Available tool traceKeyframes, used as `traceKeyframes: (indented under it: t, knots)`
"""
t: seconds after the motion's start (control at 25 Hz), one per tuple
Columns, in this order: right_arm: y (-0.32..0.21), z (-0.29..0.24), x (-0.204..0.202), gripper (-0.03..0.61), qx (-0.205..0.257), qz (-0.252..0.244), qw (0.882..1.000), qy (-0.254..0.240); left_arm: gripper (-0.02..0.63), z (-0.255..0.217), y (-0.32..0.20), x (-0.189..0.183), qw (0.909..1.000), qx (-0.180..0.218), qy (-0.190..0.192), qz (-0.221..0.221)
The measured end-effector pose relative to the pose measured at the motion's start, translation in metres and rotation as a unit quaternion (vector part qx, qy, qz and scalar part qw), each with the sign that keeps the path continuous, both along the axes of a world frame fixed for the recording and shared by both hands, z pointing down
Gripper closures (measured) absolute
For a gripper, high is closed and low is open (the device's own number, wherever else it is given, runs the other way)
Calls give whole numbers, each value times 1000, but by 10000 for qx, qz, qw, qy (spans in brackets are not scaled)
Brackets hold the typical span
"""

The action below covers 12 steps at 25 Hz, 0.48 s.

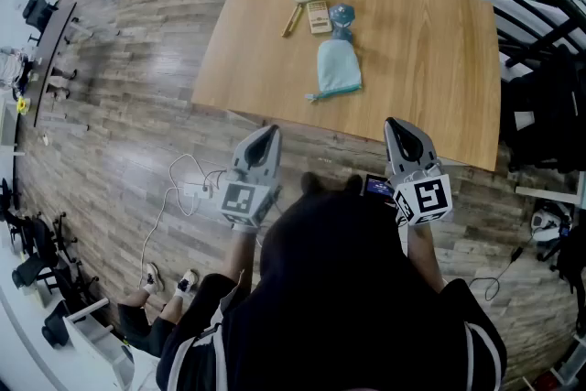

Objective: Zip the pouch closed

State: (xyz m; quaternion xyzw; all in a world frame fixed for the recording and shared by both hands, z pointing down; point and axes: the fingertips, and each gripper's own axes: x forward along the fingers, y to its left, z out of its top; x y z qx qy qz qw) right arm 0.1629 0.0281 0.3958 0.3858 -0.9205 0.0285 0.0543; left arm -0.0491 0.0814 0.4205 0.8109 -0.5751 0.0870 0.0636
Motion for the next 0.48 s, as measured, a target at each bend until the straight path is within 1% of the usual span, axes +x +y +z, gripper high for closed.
traceKeyframes:
  t: [0.16,0.48]
  knots:
    - [-1,2,-1,565,-40,-8,10000,26,612,1,3,0,10000,-86,36,4]
    - [2,6,6,565,-91,-44,9999,17,612,1,3,7,9999,-115,-32,-22]
